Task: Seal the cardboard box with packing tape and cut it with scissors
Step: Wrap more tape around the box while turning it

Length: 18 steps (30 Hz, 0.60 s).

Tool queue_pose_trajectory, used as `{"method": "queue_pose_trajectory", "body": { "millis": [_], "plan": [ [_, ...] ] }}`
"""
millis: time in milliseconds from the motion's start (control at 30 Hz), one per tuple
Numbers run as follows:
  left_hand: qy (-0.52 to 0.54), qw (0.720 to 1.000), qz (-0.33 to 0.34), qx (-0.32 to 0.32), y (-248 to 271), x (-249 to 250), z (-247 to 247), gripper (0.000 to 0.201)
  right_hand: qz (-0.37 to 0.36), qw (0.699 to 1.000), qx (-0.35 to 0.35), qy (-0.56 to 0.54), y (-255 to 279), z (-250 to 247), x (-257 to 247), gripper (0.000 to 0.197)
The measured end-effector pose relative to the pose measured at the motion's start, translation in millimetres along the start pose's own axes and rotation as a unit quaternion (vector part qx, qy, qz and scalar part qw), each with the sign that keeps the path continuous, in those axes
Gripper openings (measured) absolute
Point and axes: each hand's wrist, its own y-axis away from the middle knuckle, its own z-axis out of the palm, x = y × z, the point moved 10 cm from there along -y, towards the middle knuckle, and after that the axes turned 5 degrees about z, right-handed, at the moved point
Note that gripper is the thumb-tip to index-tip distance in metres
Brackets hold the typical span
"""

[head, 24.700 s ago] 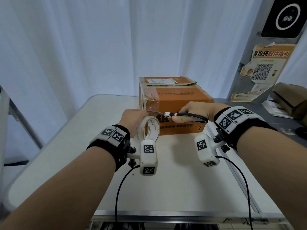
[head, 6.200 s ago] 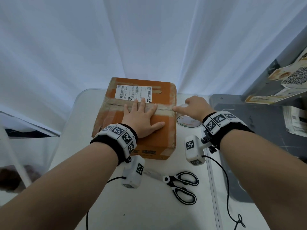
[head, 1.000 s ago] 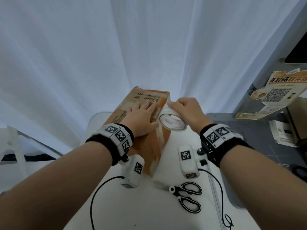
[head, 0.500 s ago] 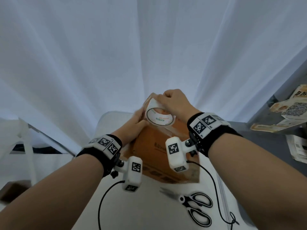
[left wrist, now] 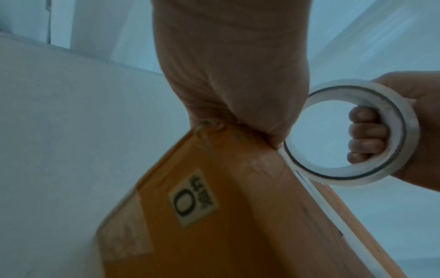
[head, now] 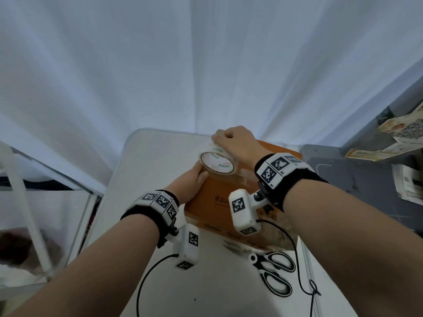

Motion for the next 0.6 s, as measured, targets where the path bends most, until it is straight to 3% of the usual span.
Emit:
{"method": "queue_pose_trajectory", "body": {
  "millis": [100,233,433,500,600],
  "plan": [
    [-0.041,0.999,-0.014,0.015,1.1,-5.1,-6.4,0.054,-0.009,0.998,0.003,0.066,4.8,-13.7,-1.2,0.039],
    [-0.046,0.999,-0.015,0.013,0.5,-2.8,-6.4,0.059,0.048,0.963,-0.024,0.266,14.2,-32.0,32.3,0.039],
    [-0.13,0.991,0.026,-0.01,-6.1,13.6,3.2,0.057,0.063,0.948,-0.002,0.313,18.9,-32.7,40.7,0.032],
    [-0.214,0.976,0.036,-0.027,-8.5,16.9,1.2,0.056,0.063,0.947,0.01,0.316,19.7,-34.6,39.5,0.031],
    [-0.385,0.919,0.078,-0.022,-12.8,33.2,-3.0,0.055,0.057,0.944,0.013,0.325,22.1,-32.9,36.4,0.03]
  ]
}}
